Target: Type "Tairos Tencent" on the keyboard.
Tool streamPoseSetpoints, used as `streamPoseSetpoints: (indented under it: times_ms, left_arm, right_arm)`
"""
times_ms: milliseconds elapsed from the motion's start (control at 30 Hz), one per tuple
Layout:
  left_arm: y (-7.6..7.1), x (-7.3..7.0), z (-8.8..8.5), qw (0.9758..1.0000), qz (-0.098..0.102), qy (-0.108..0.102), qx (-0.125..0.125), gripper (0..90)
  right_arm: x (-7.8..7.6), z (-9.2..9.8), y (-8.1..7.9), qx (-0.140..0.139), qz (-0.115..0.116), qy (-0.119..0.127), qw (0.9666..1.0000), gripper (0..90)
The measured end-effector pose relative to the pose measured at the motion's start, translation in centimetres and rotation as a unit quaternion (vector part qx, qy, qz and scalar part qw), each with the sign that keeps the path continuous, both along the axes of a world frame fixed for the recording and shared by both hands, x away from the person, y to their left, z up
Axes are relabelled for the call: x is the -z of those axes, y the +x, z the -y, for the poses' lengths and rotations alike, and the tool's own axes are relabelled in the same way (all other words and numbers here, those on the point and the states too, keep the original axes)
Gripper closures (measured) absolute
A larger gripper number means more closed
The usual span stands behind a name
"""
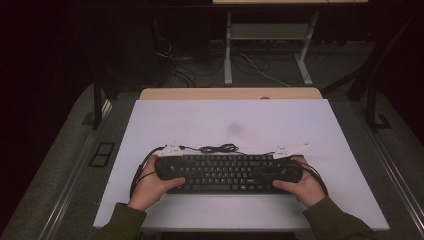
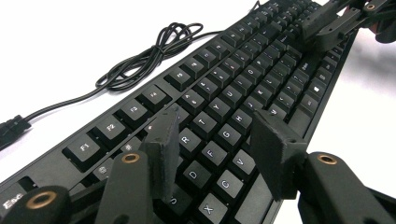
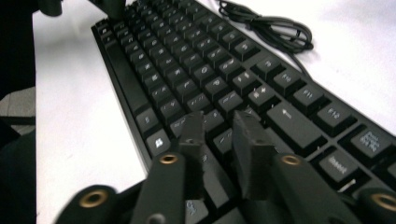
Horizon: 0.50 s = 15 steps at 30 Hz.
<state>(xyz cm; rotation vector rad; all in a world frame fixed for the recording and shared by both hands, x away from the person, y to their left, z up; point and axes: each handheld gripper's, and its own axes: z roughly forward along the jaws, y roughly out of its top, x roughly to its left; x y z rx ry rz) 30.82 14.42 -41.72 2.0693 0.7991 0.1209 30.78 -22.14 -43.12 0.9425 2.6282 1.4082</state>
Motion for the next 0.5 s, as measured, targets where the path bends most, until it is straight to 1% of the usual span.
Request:
streamPoseSetpoints:
  times_ms: [67,100,200,367,500]
  left_arm:
    - [0.0,0.0,-0.1,1.0,0.001,0.0,-0.002,54.1]
    - [0.0,0.0,-0.1,1.0,0.001,-0.002,-0.005,55.5]
    - [0.1,-0.1,-0.4,1.0,0.001,-0.001,-0.006,59.4]
    - [0.3,-0.2,-0.8,0.9999,-0.001,-0.005,-0.014,66.9]
    - [0.5,-0.3,-1.2,0.9997,-0.004,-0.008,-0.025,76.7]
  right_arm:
    - [0.0,-0.1,0.2,0.001,0.007,0.007,1.0,65.0]
    - [0.0,-0.2,0.2,0.005,0.006,0.01,0.9999,62.1]
    - [-0.1,-0.4,0.6,0.007,0.013,0.017,0.9997,56.9]
    - [-0.3,-0.9,1.2,0.01,0.017,0.03,0.9994,52.1]
    - [-0.5,-1.6,1.7,0.009,0.017,0.04,0.999,49.2]
